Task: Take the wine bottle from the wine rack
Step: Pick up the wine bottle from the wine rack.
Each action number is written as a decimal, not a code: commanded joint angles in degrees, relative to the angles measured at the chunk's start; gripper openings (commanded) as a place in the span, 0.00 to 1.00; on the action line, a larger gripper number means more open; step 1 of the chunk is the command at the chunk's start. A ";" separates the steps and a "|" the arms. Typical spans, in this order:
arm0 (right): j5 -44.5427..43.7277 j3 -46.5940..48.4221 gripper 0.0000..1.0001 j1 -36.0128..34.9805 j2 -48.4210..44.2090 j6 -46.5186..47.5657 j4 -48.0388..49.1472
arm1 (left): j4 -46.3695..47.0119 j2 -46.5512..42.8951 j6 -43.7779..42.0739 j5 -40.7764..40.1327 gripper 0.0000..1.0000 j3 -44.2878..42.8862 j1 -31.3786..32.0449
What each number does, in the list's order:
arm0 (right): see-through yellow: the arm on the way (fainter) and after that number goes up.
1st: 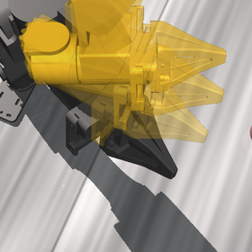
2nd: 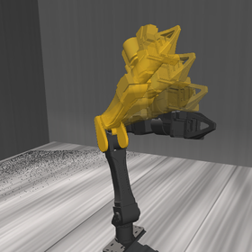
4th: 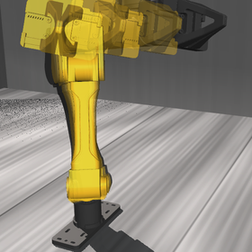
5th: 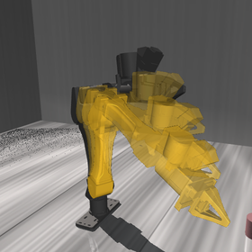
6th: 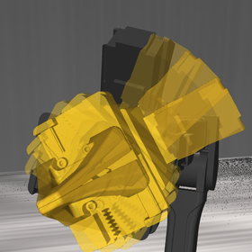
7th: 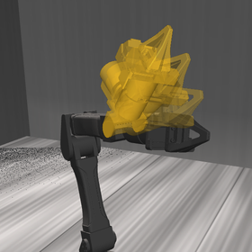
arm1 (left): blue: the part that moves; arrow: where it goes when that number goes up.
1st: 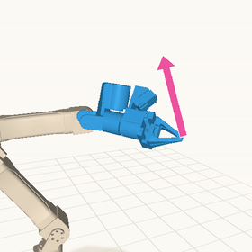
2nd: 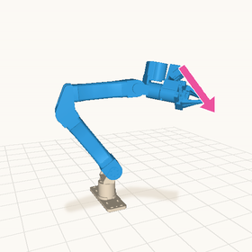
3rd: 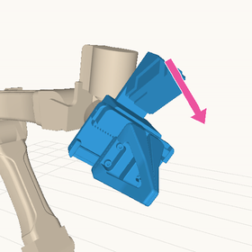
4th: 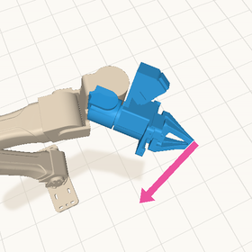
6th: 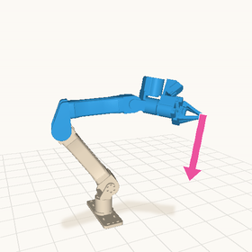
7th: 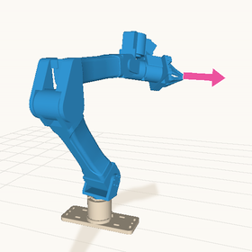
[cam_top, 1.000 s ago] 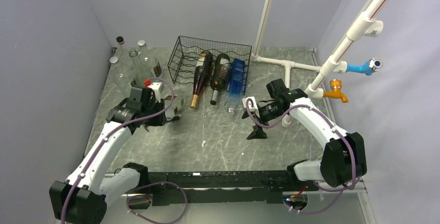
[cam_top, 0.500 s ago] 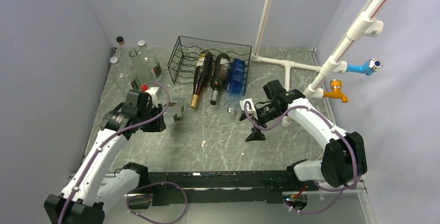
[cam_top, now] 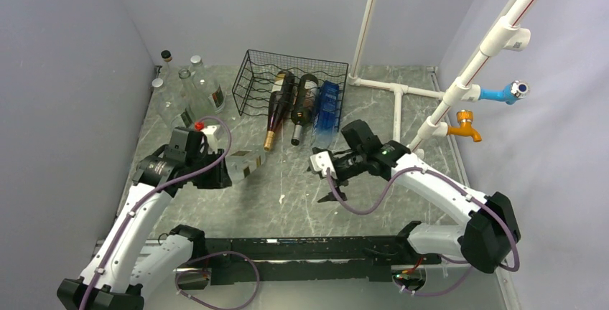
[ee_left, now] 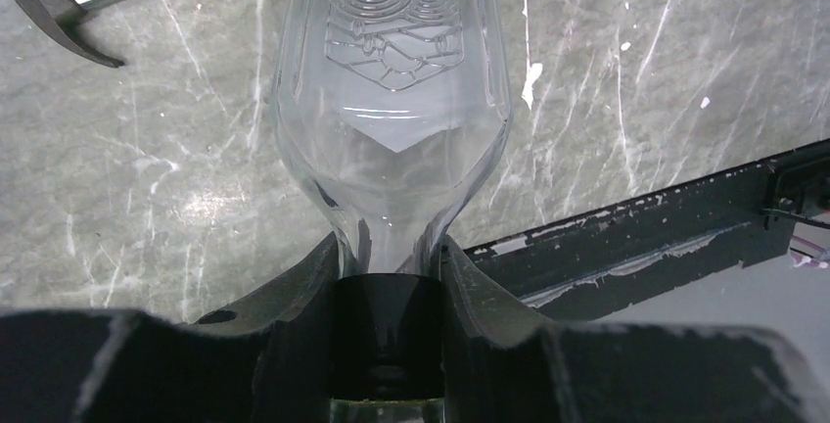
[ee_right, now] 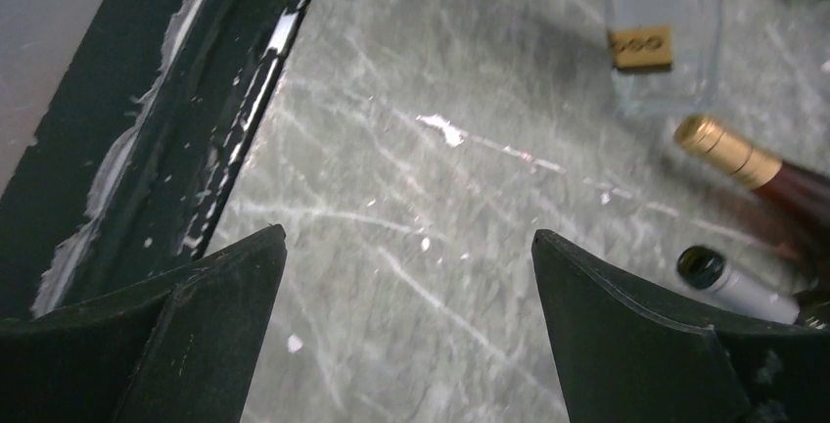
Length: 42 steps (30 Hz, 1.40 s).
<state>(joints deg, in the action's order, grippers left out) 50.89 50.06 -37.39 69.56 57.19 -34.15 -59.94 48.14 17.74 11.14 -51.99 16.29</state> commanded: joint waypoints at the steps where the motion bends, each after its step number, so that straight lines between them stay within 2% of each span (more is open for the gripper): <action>1: -4.38 0.27 1.00 -4.38 0.86 -7.14 13.83 | 0.44 -1.23 1.48 4.22 0.00 -3.82 0.57; 10: -15.95 5.71 1.00 -13.48 9.02 -14.70 25.78 | -0.24 -2.06 4.16 9.22 0.00 -2.85 1.91; 19: -23.02 15.58 1.00 -20.41 17.26 -20.36 25.23 | 0.46 -1.44 6.70 13.45 0.00 -3.73 4.09; 28: -21.81 13.88 1.00 -22.76 17.75 -19.65 25.47 | 3.39 1.13 8.74 16.35 0.00 -5.08 6.17; 42: -30.57 11.31 1.00 -24.66 20.08 -22.25 31.98 | 8.52 4.82 11.08 20.80 0.00 -6.05 8.81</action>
<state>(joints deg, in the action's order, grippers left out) 23.90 62.11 -61.63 89.80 37.01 -7.64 -59.13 52.82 27.31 26.11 -54.39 24.27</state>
